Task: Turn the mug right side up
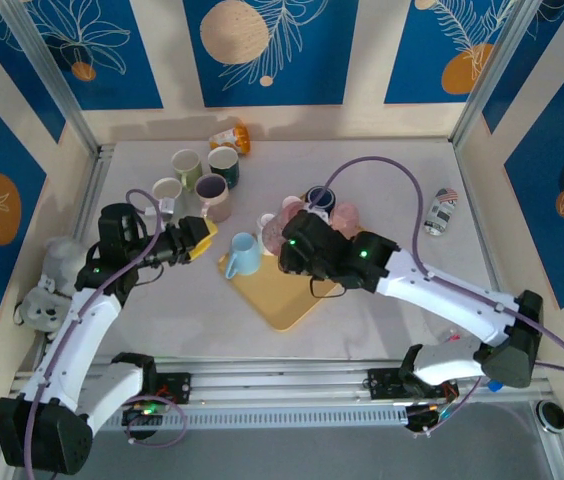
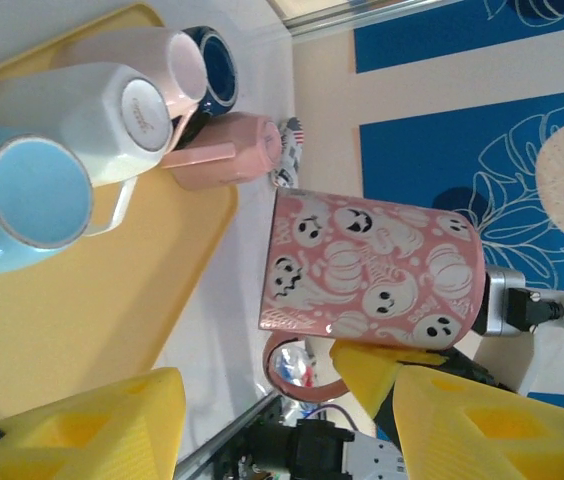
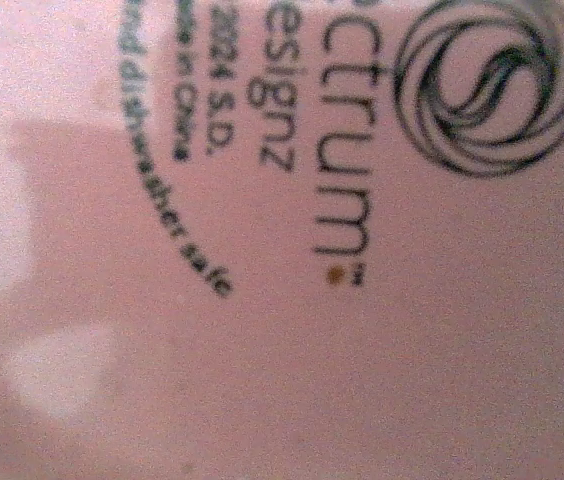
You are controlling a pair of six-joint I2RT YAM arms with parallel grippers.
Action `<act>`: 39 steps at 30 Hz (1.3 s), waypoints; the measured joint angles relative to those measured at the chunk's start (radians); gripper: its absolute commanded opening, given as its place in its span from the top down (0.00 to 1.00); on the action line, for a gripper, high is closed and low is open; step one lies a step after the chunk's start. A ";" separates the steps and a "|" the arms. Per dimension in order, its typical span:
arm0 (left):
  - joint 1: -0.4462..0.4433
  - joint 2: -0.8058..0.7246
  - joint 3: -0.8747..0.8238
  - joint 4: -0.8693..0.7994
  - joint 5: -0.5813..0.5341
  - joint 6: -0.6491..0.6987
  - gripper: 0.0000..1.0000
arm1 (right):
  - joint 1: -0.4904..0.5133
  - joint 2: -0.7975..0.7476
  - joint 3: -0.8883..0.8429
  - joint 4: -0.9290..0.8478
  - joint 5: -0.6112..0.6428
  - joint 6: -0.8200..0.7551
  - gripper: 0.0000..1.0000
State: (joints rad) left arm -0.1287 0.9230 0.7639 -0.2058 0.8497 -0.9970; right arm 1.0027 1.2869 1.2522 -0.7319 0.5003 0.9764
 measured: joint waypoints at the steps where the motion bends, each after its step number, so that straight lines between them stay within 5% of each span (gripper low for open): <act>1: 0.000 0.000 -0.005 0.020 0.008 -0.017 0.43 | -0.014 -0.022 -0.015 0.021 -0.016 -0.003 1.00; 21: -0.007 0.000 -0.143 0.619 0.077 -0.430 0.39 | -0.213 -0.114 -0.098 0.507 -0.436 -0.032 1.00; 39: -0.162 0.080 -0.201 0.980 -0.044 -0.621 0.39 | -0.248 0.020 -0.098 0.790 -0.556 0.154 1.00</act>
State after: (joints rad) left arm -0.2905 1.0035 0.5625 0.7742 0.8055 -1.6180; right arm 0.7544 1.3071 1.1538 0.0582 -0.0555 1.1301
